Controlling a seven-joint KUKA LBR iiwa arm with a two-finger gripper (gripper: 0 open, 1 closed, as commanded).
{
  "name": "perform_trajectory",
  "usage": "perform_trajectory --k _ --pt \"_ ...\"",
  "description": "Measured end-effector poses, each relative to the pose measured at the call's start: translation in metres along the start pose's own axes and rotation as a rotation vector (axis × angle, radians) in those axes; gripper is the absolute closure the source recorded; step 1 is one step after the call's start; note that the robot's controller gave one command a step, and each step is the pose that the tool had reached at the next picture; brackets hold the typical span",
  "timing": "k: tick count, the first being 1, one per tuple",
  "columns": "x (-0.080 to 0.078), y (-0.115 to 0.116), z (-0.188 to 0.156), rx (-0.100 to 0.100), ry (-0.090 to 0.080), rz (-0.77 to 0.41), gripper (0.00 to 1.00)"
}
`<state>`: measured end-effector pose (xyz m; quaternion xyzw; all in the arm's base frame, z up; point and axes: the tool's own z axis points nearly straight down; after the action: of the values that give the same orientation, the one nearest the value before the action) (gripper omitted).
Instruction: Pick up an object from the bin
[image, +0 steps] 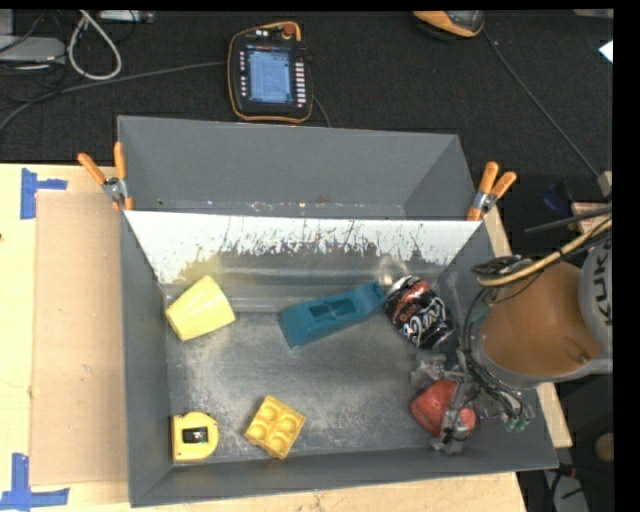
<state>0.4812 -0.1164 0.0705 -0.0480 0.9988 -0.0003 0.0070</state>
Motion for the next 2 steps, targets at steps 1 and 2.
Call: perform_trajectory --k 1,2 --pt "-0.0080 0.0018 0.0012 -0.004 0.006 -0.156 1.00" --pt "-0.0079 0.0020 0.0011 -0.004 0.007 -0.157 1.00"
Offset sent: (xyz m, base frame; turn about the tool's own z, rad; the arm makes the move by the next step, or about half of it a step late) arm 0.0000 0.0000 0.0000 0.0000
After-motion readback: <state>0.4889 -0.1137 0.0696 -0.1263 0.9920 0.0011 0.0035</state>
